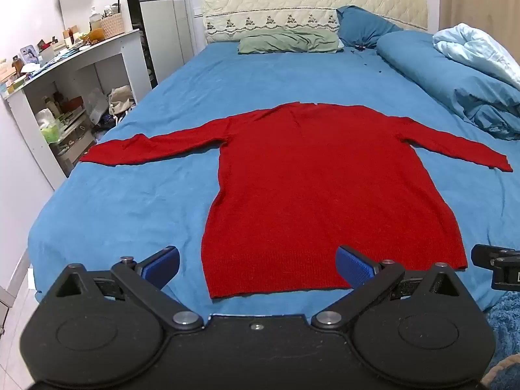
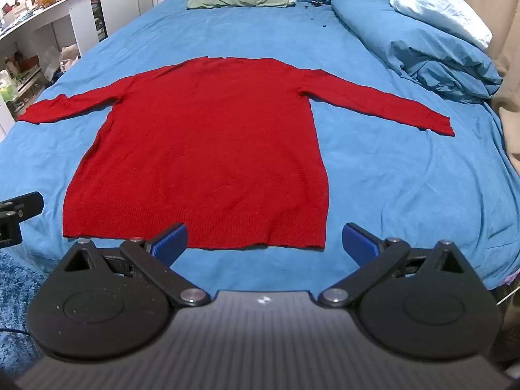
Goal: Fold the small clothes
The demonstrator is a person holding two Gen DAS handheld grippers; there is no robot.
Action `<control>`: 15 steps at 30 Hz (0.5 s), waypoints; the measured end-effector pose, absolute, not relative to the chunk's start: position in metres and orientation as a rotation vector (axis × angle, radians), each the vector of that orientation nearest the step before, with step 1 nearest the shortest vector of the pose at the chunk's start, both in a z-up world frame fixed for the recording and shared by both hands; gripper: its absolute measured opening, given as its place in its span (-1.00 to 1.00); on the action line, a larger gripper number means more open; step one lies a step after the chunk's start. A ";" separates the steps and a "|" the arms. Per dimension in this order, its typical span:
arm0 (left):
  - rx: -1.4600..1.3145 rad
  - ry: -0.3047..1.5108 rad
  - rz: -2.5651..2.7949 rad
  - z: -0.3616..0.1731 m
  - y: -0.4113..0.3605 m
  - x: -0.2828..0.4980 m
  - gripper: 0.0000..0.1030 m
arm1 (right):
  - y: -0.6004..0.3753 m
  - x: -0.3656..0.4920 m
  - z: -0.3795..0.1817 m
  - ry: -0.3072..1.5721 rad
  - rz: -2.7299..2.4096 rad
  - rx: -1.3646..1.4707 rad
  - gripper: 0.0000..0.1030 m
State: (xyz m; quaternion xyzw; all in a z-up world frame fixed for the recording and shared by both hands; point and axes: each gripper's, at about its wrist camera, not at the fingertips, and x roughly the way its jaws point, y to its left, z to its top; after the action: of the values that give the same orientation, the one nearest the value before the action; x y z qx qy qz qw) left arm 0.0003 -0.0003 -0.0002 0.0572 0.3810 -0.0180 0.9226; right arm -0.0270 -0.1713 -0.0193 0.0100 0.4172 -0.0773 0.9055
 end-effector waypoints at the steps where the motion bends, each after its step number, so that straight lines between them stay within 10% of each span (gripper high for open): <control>1: 0.116 0.782 -0.037 0.000 0.000 0.000 1.00 | -0.171 -0.027 -0.019 0.862 -0.160 0.021 1.00; 15: 0.115 0.765 -0.041 0.000 0.000 -0.002 1.00 | -0.176 -0.028 -0.021 0.865 -0.159 0.020 1.00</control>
State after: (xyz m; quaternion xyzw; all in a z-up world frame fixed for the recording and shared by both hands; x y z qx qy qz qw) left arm -0.0025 -0.0005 0.0003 0.0559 0.3731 -0.0198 0.9259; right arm -0.0279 -0.1757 -0.0206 0.0098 0.4186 -0.0769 0.9049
